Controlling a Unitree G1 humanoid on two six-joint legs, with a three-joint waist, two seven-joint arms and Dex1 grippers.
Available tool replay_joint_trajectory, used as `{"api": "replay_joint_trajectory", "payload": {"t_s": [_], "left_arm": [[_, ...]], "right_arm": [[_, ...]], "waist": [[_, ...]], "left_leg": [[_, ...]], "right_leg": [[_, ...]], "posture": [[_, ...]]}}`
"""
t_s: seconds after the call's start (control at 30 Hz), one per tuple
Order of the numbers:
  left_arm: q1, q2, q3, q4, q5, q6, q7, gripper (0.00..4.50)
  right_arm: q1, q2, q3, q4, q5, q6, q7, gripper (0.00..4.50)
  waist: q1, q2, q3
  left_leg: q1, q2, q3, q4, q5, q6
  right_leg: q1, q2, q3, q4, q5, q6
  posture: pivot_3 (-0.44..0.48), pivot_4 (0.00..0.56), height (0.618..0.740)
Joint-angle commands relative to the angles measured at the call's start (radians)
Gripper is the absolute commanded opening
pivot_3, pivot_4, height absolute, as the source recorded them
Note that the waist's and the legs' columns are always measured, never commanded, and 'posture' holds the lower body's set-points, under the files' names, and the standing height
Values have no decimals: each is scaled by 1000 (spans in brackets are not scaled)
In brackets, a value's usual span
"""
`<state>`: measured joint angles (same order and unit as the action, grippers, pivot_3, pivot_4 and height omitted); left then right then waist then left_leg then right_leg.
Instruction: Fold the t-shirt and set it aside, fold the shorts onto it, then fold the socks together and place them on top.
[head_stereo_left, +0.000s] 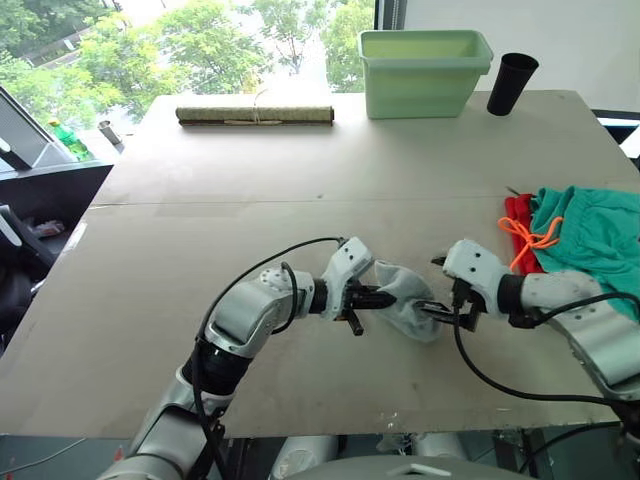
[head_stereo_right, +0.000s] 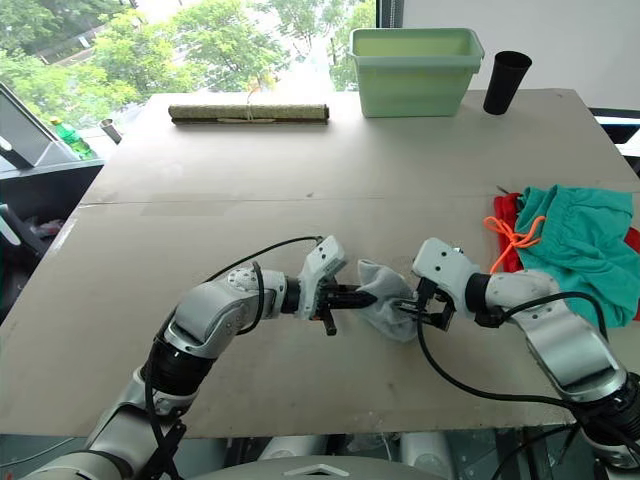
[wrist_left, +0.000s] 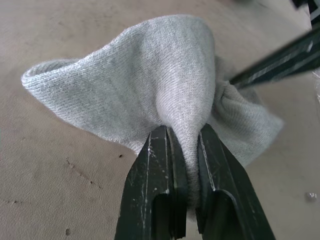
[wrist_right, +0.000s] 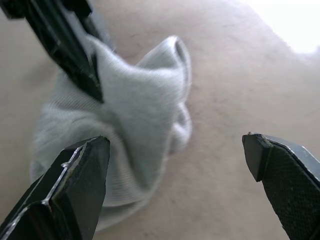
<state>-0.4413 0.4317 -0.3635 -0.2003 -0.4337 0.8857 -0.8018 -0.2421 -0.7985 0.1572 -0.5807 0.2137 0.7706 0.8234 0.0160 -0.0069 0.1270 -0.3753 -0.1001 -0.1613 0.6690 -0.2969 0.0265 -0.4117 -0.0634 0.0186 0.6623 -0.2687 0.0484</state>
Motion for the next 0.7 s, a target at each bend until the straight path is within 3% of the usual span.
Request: {"api": "replay_joint_trajectory", "payload": {"t_s": [0.03, 0.13, 0.37, 0.6, 0.7], "left_arm": [[6, 31, -7, -22, 27, -191, -114, 14], [-10, 54, -18, -10, 70, -329, -182, 14], [-21, 36, -7, -1, 77, -418, -240, 14], [-21, 41, 3, 12, 127, -548, -258, 14], [-14, 44, 5, 18, 140, -580, -265, 0]], "right_arm": [[-90, -44, -25, -60, 43, -73, 87, 4500], [-151, -57, 16, -39, 52, -117, 148, 4500], [-286, -68, 203, 107, -91, -350, 283, 4500], [-292, -97, 235, 179, -100, -347, 391, 4500], [-293, -82, 232, 194, -104, -344, 391, 3596]], "waist": [[-4, 0, 0], [-6, 0, 0], [-2, 0, 1], [-4, 0, 1], [-3, 0, 1]], "left_leg": [[0, 0, 0, 0, 0, 0], [0, 1, 0, 0, 0, 0], [-2, 0, 0, 0, 0, 0], [-2, 0, 0, 1, 0, 0], [-2, 0, 0, 1, 0, 0]], "right_leg": [[0, 0, 0, 0, 0, 0], [-1, 1, 0, 0, 0, 0], [-1, 0, -1, -1, 0, 0], [-1, 0, -1, -1, 0, 0], [-1, 0, -1, -1, 0, 0]], "posture": [[0, 150, 740], [0, 150, 740], [0, 150, 740], [0, 150, 740], [0, 150, 740]]}}
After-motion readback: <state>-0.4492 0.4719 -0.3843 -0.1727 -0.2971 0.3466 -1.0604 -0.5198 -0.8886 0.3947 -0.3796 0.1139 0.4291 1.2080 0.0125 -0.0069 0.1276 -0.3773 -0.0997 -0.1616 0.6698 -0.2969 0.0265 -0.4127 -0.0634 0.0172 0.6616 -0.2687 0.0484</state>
